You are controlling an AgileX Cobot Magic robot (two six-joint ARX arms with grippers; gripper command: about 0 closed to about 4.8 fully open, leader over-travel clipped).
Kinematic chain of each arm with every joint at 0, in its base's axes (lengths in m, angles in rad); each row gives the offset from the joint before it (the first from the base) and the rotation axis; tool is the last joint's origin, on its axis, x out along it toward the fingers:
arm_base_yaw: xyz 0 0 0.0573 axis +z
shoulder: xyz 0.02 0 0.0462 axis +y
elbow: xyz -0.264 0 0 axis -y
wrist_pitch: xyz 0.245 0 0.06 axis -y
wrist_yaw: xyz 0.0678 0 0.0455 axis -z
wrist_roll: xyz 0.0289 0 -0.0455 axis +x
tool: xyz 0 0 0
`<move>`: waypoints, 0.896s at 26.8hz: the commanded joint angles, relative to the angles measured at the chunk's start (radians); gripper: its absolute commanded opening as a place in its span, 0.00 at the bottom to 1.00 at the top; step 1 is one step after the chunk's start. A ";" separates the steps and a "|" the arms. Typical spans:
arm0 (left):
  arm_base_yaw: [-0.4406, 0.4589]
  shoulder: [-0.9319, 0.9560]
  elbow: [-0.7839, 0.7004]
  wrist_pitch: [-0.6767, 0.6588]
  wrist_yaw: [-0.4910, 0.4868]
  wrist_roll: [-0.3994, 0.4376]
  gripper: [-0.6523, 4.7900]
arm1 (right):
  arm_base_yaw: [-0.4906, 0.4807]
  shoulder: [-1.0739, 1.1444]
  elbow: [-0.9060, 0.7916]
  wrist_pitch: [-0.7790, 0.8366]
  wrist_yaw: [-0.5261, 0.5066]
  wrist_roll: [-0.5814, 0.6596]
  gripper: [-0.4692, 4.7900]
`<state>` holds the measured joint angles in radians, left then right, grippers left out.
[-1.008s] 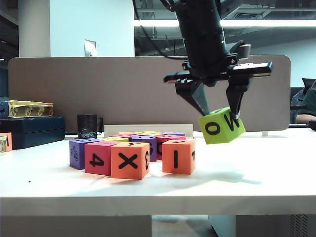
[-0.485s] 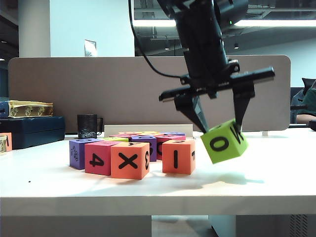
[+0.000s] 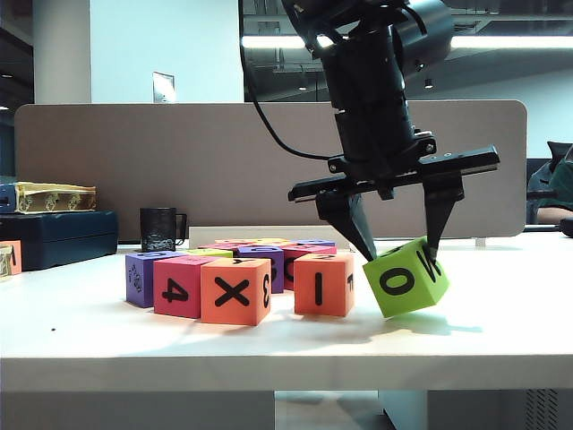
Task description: Select the appropriate blocks from the scattered letter blocks on the table and arrange them in a row to spell out "23".
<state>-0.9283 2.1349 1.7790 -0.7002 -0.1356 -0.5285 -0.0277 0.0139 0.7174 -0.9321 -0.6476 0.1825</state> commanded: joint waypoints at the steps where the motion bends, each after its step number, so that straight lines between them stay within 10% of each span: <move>1: 0.000 -0.004 0.004 0.002 -0.002 0.005 0.60 | -0.001 -0.011 0.003 0.016 -0.002 -0.003 0.09; 6: 0.000 -0.004 0.004 0.004 -0.002 0.076 0.91 | 0.000 -0.011 0.003 0.015 -0.002 -0.003 0.09; 24: -0.007 -0.008 0.006 0.033 -0.002 0.135 0.91 | -0.001 -0.011 0.003 0.008 -0.001 -0.003 0.09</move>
<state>-0.9287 2.1345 1.7802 -0.6579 -0.1352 -0.3965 -0.0277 0.0139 0.7170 -0.9325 -0.6476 0.1825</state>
